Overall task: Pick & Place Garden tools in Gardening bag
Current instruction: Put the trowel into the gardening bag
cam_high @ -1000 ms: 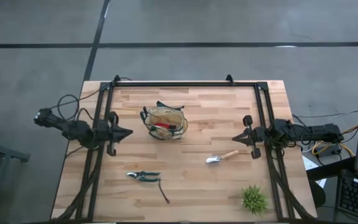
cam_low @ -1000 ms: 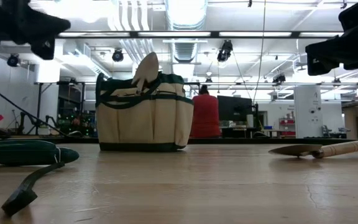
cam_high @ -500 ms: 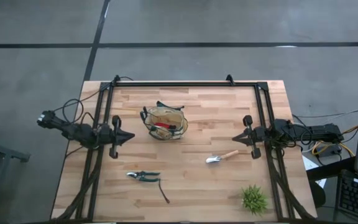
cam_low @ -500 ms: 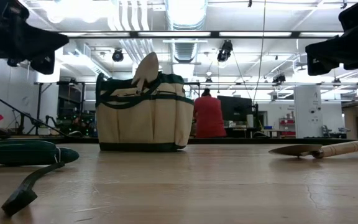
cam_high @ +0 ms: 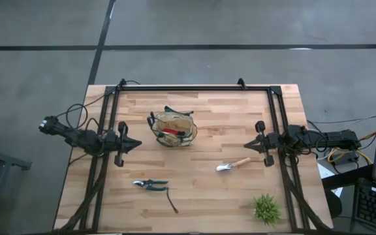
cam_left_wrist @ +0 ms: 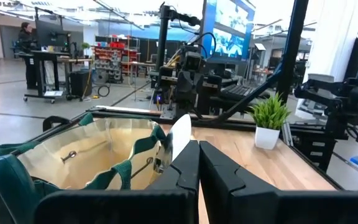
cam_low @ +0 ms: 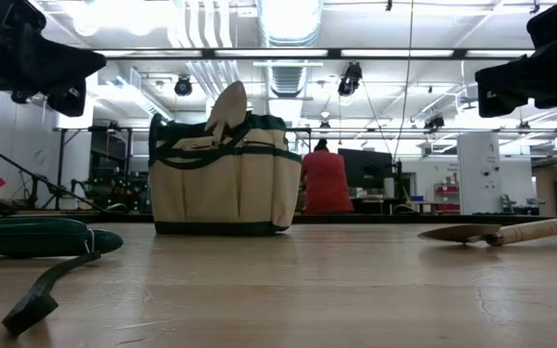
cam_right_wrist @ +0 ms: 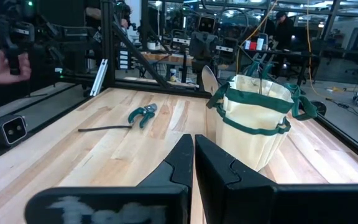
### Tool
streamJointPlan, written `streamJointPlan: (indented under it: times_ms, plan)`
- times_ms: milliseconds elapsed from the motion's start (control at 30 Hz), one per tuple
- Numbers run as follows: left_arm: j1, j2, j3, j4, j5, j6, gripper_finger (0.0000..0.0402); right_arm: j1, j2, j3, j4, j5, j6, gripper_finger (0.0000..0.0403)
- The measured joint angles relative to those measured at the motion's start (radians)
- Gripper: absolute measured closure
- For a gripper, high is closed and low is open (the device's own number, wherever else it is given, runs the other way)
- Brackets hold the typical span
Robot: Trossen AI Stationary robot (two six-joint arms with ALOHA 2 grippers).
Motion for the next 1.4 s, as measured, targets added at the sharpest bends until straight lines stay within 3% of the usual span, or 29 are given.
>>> streamJointPlan:
  times_ms: [1000,1400]
  plan:
    - [0.000,0.000,0.000,0.000,0.000,0.001,0.0390,0.000,0.000,0.000,0.019,0.000,0.017,0.0394]
    - [0.000,0.000,0.001,0.000,0.000,0.001,0.0390,0.000,0.000,0.000,0.173,0.000,0.361,0.0394]
